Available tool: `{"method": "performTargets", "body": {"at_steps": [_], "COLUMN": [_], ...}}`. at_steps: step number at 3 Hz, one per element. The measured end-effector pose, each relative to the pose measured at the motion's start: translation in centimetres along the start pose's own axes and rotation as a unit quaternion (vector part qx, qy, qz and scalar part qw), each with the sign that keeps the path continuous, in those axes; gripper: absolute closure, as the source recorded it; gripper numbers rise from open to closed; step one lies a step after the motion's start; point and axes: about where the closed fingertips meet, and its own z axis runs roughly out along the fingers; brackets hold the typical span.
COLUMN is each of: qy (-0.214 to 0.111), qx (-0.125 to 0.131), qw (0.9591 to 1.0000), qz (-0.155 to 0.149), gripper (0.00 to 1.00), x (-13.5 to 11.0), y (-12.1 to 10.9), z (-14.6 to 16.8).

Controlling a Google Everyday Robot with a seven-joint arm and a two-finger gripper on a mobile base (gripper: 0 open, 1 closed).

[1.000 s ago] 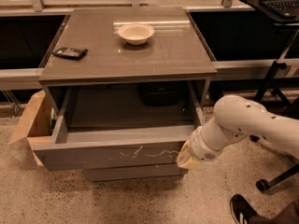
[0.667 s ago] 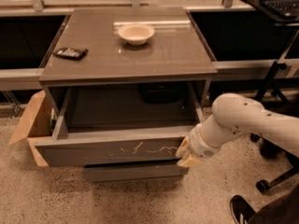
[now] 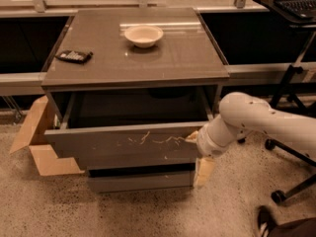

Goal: Close top drawer

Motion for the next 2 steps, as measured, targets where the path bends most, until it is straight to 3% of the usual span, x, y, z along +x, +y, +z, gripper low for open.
{"method": "performTargets", "body": {"at_steps": [1,2], "qy": [0.000,-0.004], "qx": [0.000,0.006], "qw": [1.0000,1.0000], "qz": [0.000,0.000], "gripper": [0.00,0.18], "x": [0.0,0.6], "y": [0.1,-3.3], "z": [0.0,0.6]}}
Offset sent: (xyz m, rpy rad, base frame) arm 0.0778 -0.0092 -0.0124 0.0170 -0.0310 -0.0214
